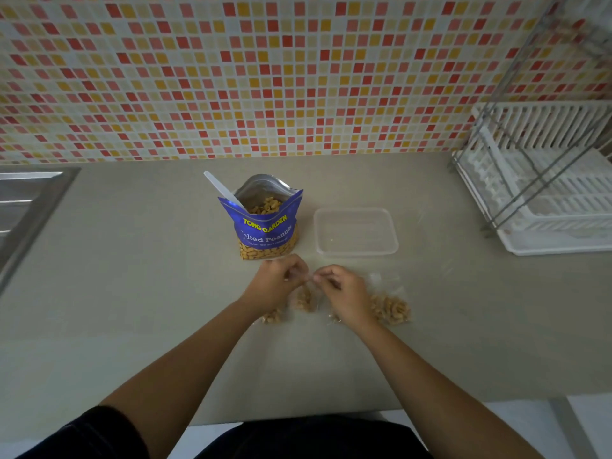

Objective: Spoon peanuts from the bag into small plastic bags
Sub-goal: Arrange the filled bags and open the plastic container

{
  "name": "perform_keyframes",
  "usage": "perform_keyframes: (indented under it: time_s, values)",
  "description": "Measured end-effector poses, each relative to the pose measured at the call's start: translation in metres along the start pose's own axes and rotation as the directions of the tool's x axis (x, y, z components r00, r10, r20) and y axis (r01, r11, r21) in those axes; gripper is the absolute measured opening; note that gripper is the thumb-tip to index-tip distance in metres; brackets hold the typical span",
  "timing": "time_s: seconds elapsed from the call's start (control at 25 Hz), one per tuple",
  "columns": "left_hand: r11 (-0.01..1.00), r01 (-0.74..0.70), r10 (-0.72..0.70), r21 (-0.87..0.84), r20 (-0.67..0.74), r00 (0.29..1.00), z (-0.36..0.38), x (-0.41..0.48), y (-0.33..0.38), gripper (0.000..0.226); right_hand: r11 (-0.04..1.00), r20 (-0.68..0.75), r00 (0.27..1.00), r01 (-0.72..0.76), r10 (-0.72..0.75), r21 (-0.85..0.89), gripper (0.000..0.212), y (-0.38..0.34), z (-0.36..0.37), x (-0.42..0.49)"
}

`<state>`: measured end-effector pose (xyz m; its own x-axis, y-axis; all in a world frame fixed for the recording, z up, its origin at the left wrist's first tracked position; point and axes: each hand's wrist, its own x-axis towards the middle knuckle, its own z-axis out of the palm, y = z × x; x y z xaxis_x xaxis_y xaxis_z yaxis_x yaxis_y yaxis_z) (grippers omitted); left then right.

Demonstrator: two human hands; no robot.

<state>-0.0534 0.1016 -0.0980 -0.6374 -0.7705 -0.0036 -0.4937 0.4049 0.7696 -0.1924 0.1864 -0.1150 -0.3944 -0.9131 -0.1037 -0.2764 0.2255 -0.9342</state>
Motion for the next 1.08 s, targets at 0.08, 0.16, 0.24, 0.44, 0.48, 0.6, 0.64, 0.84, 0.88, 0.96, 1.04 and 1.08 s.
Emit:
perform_keyframes:
  time_s: [0.08,0.16,0.24,0.44,0.48,0.6,0.64,0.84,0.88,0.96,1.04,1.08]
  values:
    - [0.982,0.115,-0.114,-0.152,0.012,0.993,-0.006,-0.002,0.003,0.011,0.995,0.003,1.000,-0.022,0.022,0.093,0.007,-0.004,-0.002,0.000]
    - [0.948,0.163,-0.155,-0.274,0.051,0.987,-0.011,-0.004,0.007,0.015,0.991,-0.020,0.999,-0.027,0.030,0.130,0.015,-0.009,-0.003,0.001]
    - [0.938,0.143,-0.133,-0.315,0.054,0.990,-0.014,-0.003,0.012,0.016,0.991,-0.054,0.998,-0.017,0.025,0.135,0.020,-0.014,-0.003,0.002]
    - [0.988,0.019,-0.022,-0.152,-0.019,1.000,-0.018,0.002,0.019,0.010,0.998,-0.102,0.994,0.034,-0.029,0.045,0.005,-0.025,-0.005,0.002]
    - [0.994,0.004,-0.007,-0.112,-0.028,1.000,-0.017,0.002,0.020,0.009,0.999,-0.110,0.993,0.044,-0.044,0.006,0.003,-0.026,-0.004,0.002]
    - [0.999,0.007,-0.009,-0.037,-0.048,0.999,-0.014,0.002,0.019,0.006,0.982,-0.139,0.987,0.058,-0.084,-0.180,0.006,-0.032,-0.001,0.000]
    - [0.999,0.014,-0.016,-0.040,-0.051,0.999,-0.014,0.002,0.018,0.006,0.974,-0.148,0.985,0.055,-0.089,-0.222,0.007,-0.034,0.000,-0.001]
    - [0.995,0.042,-0.047,-0.094,-0.053,0.997,-0.017,-0.002,0.002,0.007,0.964,-0.138,0.985,0.061,-0.099,-0.258,0.006,-0.038,0.001,-0.009]
    - [0.994,0.047,-0.053,-0.099,-0.055,0.997,-0.018,-0.003,-0.002,0.007,0.964,-0.136,0.986,0.062,-0.100,-0.259,0.005,-0.038,0.002,-0.009]
    - [0.994,0.043,-0.048,-0.100,-0.056,0.997,-0.019,-0.003,-0.005,0.009,0.966,-0.137,0.986,0.060,-0.097,-0.253,0.005,-0.038,0.004,-0.010]
    - [0.991,0.063,-0.071,-0.115,-0.067,0.995,-0.019,-0.004,-0.004,0.010,0.975,-0.142,0.987,0.040,-0.072,-0.221,0.005,-0.037,0.004,-0.009]
    - [0.983,0.094,-0.106,-0.160,-0.065,0.992,-0.019,-0.004,-0.004,0.009,0.982,-0.143,0.989,0.016,-0.043,-0.187,0.005,-0.037,0.002,-0.008]
